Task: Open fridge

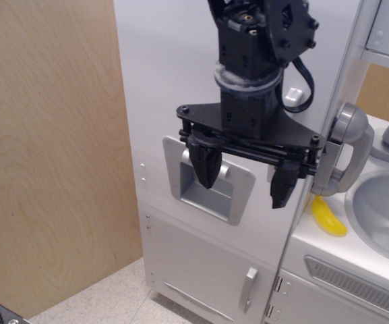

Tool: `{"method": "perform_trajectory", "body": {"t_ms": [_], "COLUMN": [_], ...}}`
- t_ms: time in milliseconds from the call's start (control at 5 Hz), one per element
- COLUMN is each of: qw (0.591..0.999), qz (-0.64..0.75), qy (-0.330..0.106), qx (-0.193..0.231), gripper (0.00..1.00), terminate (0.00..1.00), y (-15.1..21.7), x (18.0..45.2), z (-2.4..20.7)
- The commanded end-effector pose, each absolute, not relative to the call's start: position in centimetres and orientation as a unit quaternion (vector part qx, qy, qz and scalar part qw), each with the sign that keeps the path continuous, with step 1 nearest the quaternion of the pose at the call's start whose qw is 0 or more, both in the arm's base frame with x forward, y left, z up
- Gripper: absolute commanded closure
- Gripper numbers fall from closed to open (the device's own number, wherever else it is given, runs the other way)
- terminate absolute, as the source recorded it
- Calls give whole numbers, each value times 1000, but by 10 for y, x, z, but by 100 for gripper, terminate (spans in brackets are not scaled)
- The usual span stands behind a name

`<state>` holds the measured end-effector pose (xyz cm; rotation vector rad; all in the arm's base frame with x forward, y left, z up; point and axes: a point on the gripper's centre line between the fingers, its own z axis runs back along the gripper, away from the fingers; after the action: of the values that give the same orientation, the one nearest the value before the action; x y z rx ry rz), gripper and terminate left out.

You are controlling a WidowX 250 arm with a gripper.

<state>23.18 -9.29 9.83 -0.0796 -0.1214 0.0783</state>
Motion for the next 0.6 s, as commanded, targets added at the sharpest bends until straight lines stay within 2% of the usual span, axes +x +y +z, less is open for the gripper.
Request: {"method": "perform_trajectory", "body": {"t_ms": [0,400], "qw": [997,994], "qz": [39,1], "qy": [-61,-107], "qx": [-40,-31], "gripper": [0,0], "terminate": [0,0], "y": [-93,-86], "x": [232,296], "z": [98,85]}}
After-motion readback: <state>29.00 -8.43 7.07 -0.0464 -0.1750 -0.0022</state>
